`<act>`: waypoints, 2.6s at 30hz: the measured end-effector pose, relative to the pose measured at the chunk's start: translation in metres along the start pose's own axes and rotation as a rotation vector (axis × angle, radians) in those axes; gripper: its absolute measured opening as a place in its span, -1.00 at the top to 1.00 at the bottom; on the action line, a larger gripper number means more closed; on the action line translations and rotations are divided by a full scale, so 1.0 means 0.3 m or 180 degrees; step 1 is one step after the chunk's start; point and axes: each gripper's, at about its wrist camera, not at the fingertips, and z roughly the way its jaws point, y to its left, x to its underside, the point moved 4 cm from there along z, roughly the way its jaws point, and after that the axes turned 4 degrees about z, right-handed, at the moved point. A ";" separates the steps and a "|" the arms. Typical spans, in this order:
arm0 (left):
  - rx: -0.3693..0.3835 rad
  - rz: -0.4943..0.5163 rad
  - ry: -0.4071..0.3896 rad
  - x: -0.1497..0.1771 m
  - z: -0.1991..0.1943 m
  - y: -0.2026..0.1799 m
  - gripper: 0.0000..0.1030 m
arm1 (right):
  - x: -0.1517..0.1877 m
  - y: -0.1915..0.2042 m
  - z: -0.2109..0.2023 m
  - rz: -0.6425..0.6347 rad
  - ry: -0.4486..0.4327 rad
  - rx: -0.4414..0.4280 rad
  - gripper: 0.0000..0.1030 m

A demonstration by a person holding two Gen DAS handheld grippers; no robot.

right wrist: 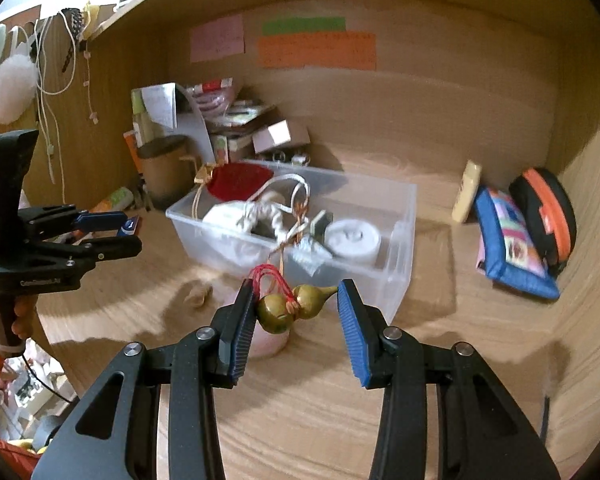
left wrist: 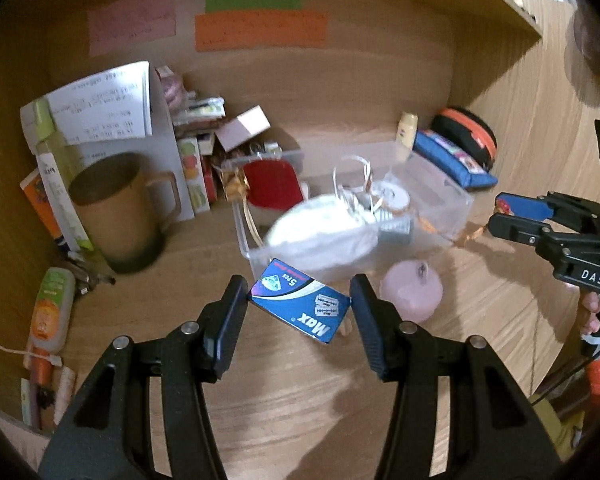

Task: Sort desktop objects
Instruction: 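Carry the card pack and gold gourd with both tools over the clear box, then open left tool to drop the card pack while right tool releases the gourd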

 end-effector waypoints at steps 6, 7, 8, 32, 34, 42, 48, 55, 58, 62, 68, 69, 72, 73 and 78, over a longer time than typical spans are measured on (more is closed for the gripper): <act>0.0032 -0.0063 -0.0124 -0.051 -0.012 0.023 -0.02 | -0.079 0.009 0.024 -0.0107 -0.0105 0.0080 0.28; 0.0035 -0.0065 -0.0148 -0.062 -0.013 0.027 -0.02 | -0.085 0.010 0.028 -0.0119 -0.0111 0.0078 0.28; 0.0030 -0.0066 -0.0162 -0.070 -0.013 0.028 -0.02 | -0.098 0.011 0.034 -0.0129 -0.0128 0.0083 0.28; 0.0194 -0.0120 0.0012 -0.200 0.209 0.063 -0.02 | -0.211 -0.071 0.277 0.0045 0.0035 0.0020 0.28; 0.0195 -0.0133 0.0025 -0.201 0.227 0.065 -0.02 | -0.204 -0.071 0.306 0.0066 0.0085 -0.0008 0.28; 0.0226 -0.0193 0.0160 -0.191 0.296 0.078 -0.02 | -0.161 -0.042 0.401 0.0054 0.0304 -0.0129 0.28; 0.0278 -0.0223 0.0212 -0.189 0.329 0.064 -0.02 | -0.131 -0.031 0.432 0.0020 0.0391 -0.0145 0.27; 0.0259 -0.0205 0.0256 -0.180 0.348 0.052 -0.02 | -0.119 -0.022 0.446 -0.0048 0.0398 -0.0110 0.27; 0.0233 -0.0183 0.0260 -0.174 0.352 0.047 -0.02 | -0.119 -0.023 0.442 -0.0073 0.0373 -0.0073 0.27; 0.0162 -0.0132 0.0273 -0.170 0.355 0.036 -0.02 | -0.120 -0.023 0.442 -0.0068 0.0369 -0.0083 0.27; 0.0160 -0.0122 0.0246 -0.174 0.348 0.039 -0.05 | -0.123 -0.025 0.435 -0.0051 0.0380 -0.0088 0.25; 0.0165 -0.0121 0.0223 -0.176 0.342 0.038 -0.10 | -0.123 -0.023 0.431 -0.0057 0.0373 -0.0088 0.21; 0.0172 -0.0112 0.0141 -0.186 0.320 0.032 -0.22 | -0.127 -0.016 0.415 -0.0102 0.0315 -0.0066 0.04; 0.0158 -0.0092 0.0126 -0.190 0.314 0.027 -0.22 | -0.128 -0.014 0.411 -0.0110 0.0294 -0.0055 -0.02; 0.0059 -0.0038 0.0087 -0.199 0.287 0.016 -0.33 | -0.138 -0.012 0.391 -0.0119 0.0214 -0.0008 -0.12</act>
